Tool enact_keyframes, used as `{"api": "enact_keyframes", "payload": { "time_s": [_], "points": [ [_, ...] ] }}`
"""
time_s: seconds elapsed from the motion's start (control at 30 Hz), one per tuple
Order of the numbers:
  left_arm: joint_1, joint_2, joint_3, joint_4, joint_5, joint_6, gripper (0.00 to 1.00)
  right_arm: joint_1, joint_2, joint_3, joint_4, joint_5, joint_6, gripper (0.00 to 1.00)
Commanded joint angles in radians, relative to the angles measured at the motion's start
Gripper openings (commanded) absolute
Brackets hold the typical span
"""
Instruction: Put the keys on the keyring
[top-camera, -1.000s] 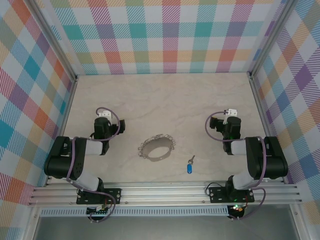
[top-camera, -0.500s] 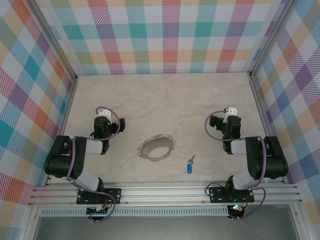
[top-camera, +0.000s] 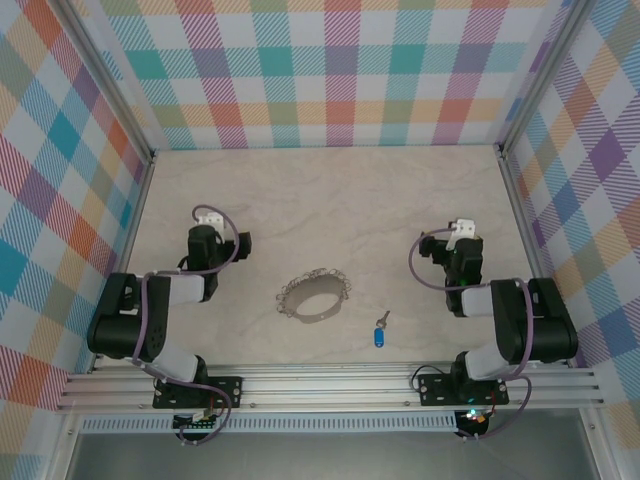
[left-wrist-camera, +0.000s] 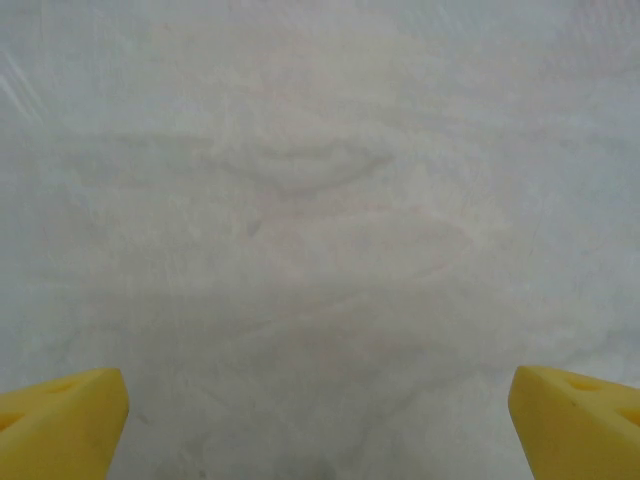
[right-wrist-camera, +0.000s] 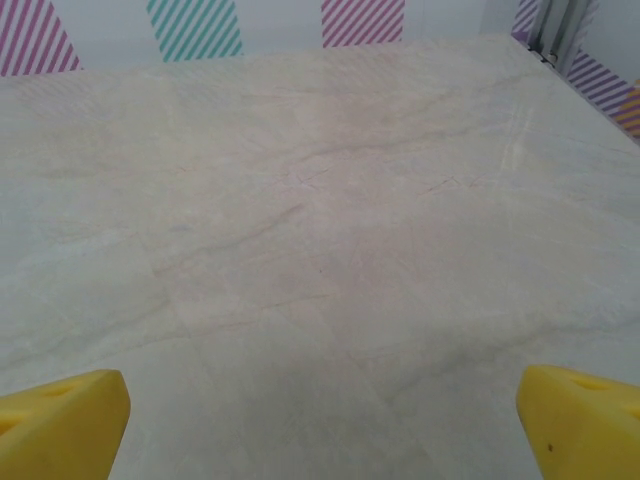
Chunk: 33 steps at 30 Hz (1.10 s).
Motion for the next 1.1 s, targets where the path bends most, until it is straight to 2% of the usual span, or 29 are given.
{"api": "enact_keyframes", "payload": {
  "time_s": [0.0,0.13,0.23,0.33,0.5,0.57,0.7,0.8,0.97,1.07],
  "points": [
    [0.017,-0.101,0.054,-0.148,-0.003,0.02,0.98,0.016,-0.173,0.076,-0.205,0.078,0.019,1.0],
    [0.008,-0.208,0.084,-0.283,-0.032,-0.026,0.98,0.014,-0.304,0.269,-0.663,0.062,0.124,1.0],
    [-0.001,-0.309,0.129,-0.444,-0.052,-0.107,0.99,0.012,-0.34,0.445,-1.006,0.088,0.315,1.0],
    [-0.008,-0.39,0.203,-0.668,-0.046,-0.219,0.99,0.012,-0.342,0.568,-1.201,-0.024,0.35,1.0],
    [-0.024,-0.472,0.301,-1.027,0.052,-0.384,0.99,0.013,-0.402,0.608,-1.362,-0.24,0.377,1.0],
    [-0.036,-0.494,0.319,-1.121,0.09,-0.426,0.99,0.014,-0.419,0.613,-1.441,-0.321,0.403,0.96],
    [-0.076,-0.538,0.312,-1.245,0.174,-0.487,0.96,0.028,-0.443,0.575,-1.549,-0.5,0.451,0.87],
    [-0.109,-0.567,0.286,-1.307,0.222,-0.552,0.93,0.058,-0.458,0.521,-1.575,-0.583,0.48,0.84],
    [-0.21,-0.59,0.207,-1.34,0.248,-0.685,0.89,0.187,-0.415,0.457,-1.547,-0.61,0.547,0.8],
    [-0.304,-0.583,0.17,-1.326,0.2,-0.745,0.88,0.286,-0.336,0.452,-1.497,-0.586,0.566,0.78]
  ]
}}
